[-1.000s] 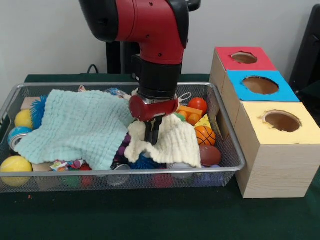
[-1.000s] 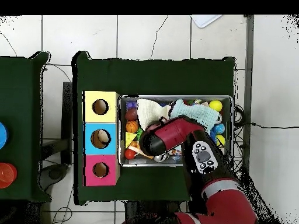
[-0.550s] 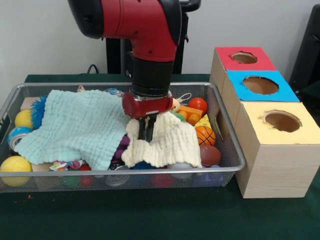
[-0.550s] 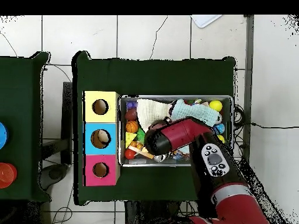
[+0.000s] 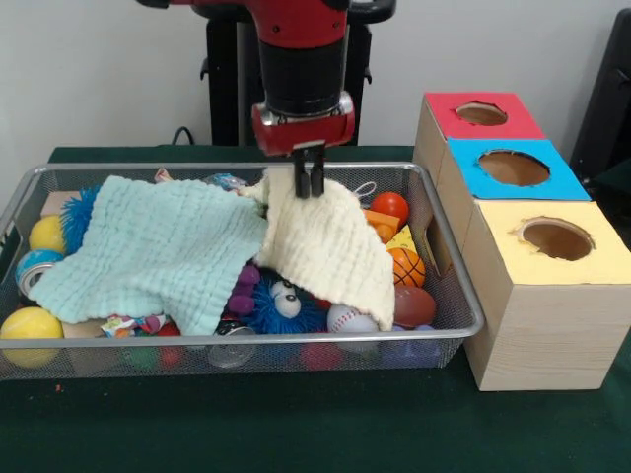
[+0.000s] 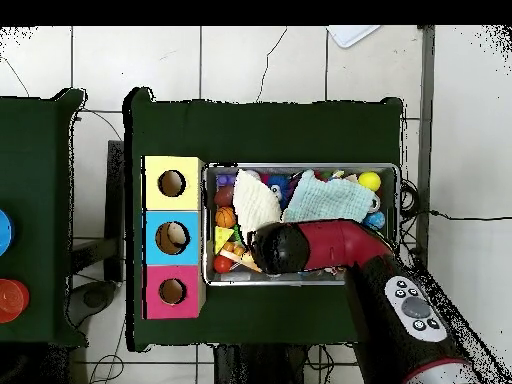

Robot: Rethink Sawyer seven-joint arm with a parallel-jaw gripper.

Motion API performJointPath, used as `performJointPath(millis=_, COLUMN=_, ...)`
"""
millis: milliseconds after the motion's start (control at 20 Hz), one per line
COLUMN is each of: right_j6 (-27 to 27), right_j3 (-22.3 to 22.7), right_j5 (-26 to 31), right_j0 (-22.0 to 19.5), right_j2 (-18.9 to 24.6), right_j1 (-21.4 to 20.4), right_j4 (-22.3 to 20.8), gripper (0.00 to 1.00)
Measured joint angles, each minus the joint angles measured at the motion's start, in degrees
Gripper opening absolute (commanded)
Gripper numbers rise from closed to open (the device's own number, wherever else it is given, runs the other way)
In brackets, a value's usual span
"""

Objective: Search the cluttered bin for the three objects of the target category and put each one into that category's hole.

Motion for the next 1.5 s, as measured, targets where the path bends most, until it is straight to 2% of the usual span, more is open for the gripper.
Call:
performJointPath(millis=50, right_j6=0.0, right_j3=2.3, right_j5=2.0, right_j0=-0.5, right_j2=0.8, right_j1=-0.9, right_j4=2.7, gripper=0.0)
performJointPath(millis=400, right_j6=0.0, right_j3=8.8, right_j5=3.0, right_j0=-0.5, right_j2=3.2, right_j1=-1.7, right_j4=7.5, gripper=0.0)
performJointPath(millis=900, right_j6=0.0, right_j3=15.0, right_j5=2.5, right_j0=-0.5, right_j2=5.8, right_j1=-1.4, right_j4=10.0, gripper=0.0)
performJointPath(millis=950, right_j6=0.0, right_j3=15.6, right_j5=0.9, right_j0=-0.2, right_j2=6.0, right_j1=-0.7, right_j4=10.0, gripper=1.0)
performJointPath(millis=1250, right_j6=0.0, right_j3=15.6, right_j5=-3.5, right_j0=0.9, right_j2=6.0, right_j1=-0.6, right_j4=8.7, gripper=1.0)
performJointPath(millis=1500, right_j6=0.0, right_j3=15.6, right_j5=-8.5, right_j0=1.9, right_j2=5.5, right_j1=-0.6, right_j4=5.2, gripper=1.0)
